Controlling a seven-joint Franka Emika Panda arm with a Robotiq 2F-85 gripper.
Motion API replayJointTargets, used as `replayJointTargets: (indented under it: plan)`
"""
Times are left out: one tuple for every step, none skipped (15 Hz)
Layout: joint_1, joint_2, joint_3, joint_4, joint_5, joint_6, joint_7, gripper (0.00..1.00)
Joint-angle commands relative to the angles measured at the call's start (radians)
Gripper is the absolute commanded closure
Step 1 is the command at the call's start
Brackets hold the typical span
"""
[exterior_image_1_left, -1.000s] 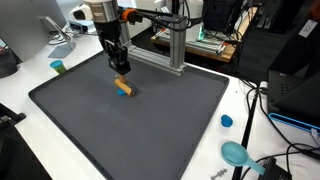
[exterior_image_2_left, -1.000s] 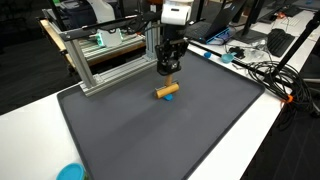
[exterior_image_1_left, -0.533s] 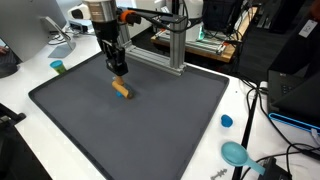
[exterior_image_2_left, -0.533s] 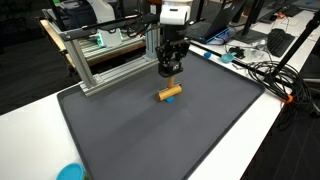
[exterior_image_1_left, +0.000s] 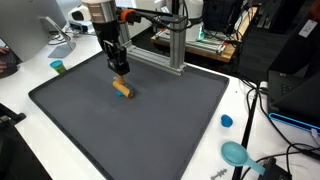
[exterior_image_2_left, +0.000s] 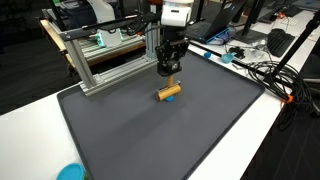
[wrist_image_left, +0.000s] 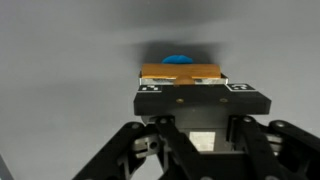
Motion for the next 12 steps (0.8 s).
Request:
replayJointTargets:
  plan:
    - [-0.003,0.055,0.002,0.033,0.006,-0.132,-0.061,0.78]
    - [-0.003,0.059,0.001,0.038,0.007,-0.133,-0.062,0.78]
    - [0.003,0.063,-0.01,0.045,-0.008,-0.123,-0.031,0.78]
    - [0.004,0.069,-0.015,0.053,-0.014,-0.138,-0.024,0.78]
    - [0.005,0.071,-0.02,0.059,-0.024,-0.158,-0.017,0.78]
    - [0.004,0.074,-0.021,0.064,-0.024,-0.167,-0.016,0.78]
    - [0.004,0.078,-0.025,0.07,-0.026,-0.168,-0.009,0.78]
    - [0.006,0.083,-0.032,0.074,-0.032,-0.152,0.013,0.78]
    - [0.009,0.085,-0.039,0.075,-0.039,-0.132,0.039,0.78]
    - [0.011,0.084,-0.046,0.076,-0.046,-0.125,0.064,0.78]
    - [0.017,0.079,-0.057,0.072,-0.058,-0.117,0.104,0.78]
    - [0.018,0.074,-0.062,0.07,-0.061,-0.119,0.125,0.78]
